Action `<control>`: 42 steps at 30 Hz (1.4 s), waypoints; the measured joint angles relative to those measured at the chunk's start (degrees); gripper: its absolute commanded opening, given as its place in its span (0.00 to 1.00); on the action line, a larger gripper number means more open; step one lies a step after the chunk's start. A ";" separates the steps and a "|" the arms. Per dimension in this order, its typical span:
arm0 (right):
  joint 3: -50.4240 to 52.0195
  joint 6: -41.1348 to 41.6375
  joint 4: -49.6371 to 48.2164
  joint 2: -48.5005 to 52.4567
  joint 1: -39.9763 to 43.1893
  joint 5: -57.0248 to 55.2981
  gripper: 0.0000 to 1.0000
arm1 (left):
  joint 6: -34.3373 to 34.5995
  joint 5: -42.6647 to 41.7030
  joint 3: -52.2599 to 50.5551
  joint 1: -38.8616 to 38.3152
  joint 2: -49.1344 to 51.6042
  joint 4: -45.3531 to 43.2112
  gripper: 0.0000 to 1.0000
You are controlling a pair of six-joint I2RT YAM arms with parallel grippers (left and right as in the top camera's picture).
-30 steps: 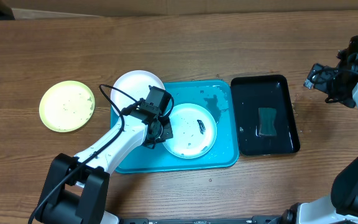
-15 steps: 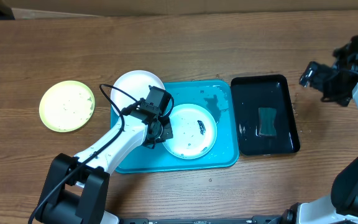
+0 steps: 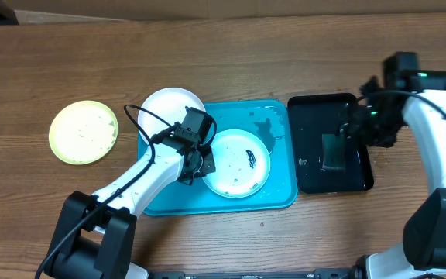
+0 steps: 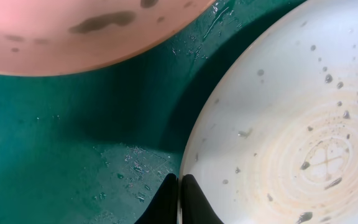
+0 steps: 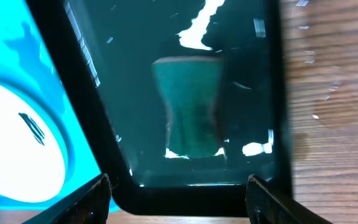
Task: Clean dirty plates on tray and stack at the side
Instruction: 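Move right gripper into the black tray and grasp the green sponge, then lift the sponge with right gripper and bring it over the plate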
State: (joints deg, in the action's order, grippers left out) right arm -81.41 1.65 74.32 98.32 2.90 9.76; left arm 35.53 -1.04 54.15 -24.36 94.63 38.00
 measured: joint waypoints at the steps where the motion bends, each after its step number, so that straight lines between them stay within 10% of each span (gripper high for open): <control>1: 0.00 0.02 -0.09 0.00 -1.40 -1.09 0.71 | 0.00 0.00 0.00 0.00 0.00 0.00 0.06; 23: 20.92 0.22 -29.73 0.00 -8.55 -10.36 0.61 | -0.15 0.02 0.00 0.00 0.00 0.13 0.06; 42: 21.75 0.26 -29.29 0.00 -8.55 -11.69 0.64 | -0.15 0.00 0.00 0.00 0.00 0.07 0.07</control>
State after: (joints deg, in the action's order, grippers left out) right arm -59.66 1.91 45.04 98.32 -5.65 -1.93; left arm 35.38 -1.04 54.15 -24.36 94.63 38.06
